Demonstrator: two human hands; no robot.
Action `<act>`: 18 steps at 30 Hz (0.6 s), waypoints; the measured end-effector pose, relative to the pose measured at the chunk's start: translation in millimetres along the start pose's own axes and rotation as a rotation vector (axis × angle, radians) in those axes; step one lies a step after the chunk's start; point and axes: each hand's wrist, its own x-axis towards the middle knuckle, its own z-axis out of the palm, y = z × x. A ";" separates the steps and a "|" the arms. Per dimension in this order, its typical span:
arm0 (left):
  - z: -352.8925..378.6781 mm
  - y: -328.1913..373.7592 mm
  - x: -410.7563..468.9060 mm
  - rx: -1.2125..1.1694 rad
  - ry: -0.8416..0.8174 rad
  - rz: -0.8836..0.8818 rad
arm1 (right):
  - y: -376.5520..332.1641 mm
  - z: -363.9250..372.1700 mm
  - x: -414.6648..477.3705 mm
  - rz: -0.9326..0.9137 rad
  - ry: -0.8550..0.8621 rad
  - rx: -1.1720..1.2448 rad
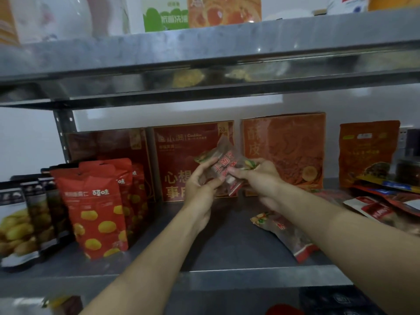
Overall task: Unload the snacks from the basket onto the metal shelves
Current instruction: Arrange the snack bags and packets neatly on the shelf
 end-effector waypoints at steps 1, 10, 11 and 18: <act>-2.4 2.3 0.8 0.032 0.002 0.012 | -0.7 0.6 1.6 -0.003 -0.004 -0.011; -28.4 17.7 9.9 0.491 -0.079 -0.035 | -15.0 -23.3 -4.0 0.034 -0.176 -0.245; -29.1 16.3 10.2 0.506 -0.118 -0.054 | -17.3 -25.3 -5.0 0.045 -0.207 -0.243; -13.1 -3.4 5.6 0.270 -0.052 -0.050 | -13.3 -22.6 -3.1 0.048 -0.089 -0.060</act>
